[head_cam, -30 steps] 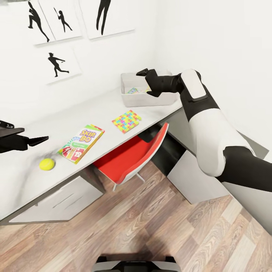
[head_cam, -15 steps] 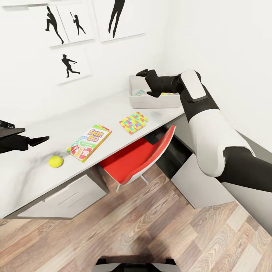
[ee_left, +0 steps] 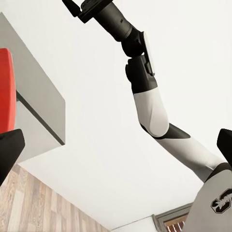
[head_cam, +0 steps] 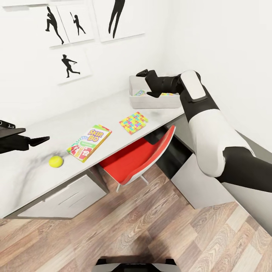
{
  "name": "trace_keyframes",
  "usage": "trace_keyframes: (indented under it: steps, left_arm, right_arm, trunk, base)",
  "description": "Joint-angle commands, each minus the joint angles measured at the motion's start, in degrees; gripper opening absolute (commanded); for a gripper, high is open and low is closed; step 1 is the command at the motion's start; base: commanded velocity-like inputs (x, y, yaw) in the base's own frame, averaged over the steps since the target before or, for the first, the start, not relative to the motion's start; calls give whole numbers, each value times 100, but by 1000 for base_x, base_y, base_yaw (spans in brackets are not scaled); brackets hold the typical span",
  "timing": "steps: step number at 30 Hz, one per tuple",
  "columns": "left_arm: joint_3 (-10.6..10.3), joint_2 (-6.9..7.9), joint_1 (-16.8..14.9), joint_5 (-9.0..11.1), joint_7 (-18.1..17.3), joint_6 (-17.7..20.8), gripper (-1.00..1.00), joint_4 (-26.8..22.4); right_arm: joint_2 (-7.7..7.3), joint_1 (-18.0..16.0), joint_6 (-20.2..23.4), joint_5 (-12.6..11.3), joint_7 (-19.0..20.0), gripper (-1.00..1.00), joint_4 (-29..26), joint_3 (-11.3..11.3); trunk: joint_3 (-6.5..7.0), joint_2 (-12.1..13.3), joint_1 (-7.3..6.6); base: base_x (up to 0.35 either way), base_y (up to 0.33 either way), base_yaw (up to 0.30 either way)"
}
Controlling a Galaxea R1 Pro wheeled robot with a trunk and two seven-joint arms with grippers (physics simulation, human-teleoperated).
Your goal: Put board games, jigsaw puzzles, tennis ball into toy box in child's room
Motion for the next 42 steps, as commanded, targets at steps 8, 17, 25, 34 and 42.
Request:
trace_keyframes:
  steps: [8,17,25,34,42]
  left_arm:
    - [-23,11,-10,4,-40,61,100,4]
    - [-23,11,-10,4,-40,61,100,4]
    - [-27,6,-10,4,-40,61,100,4]
    - [-28,5,-10,4,-40,61,100,6]
    - [-35,5,-10,4,-40,61,100,12]
  right_arm:
    - [7,-5,13,-57,-62,100,-2,-30]
    - [7,2,23,-42,-81,100,4,-17]
    - [7,-3,10,-3,-281,100,-1,270]
    - [7,9,2,-46,-493,100,-4,459]
    - [7,14,3,-53,-521,100,-4,487]
  trunk:
    - [-9,-10,3]
    - [-9,-10,3]
    - [-9,-10,3]
    - [-9,-10,3]
    - [-9,-10,3]
  base:
    - [0,0,0]
    - [0,0,0]
    - [-6,0,0]
    - [-98,0,0]
    - [-57,0,0]
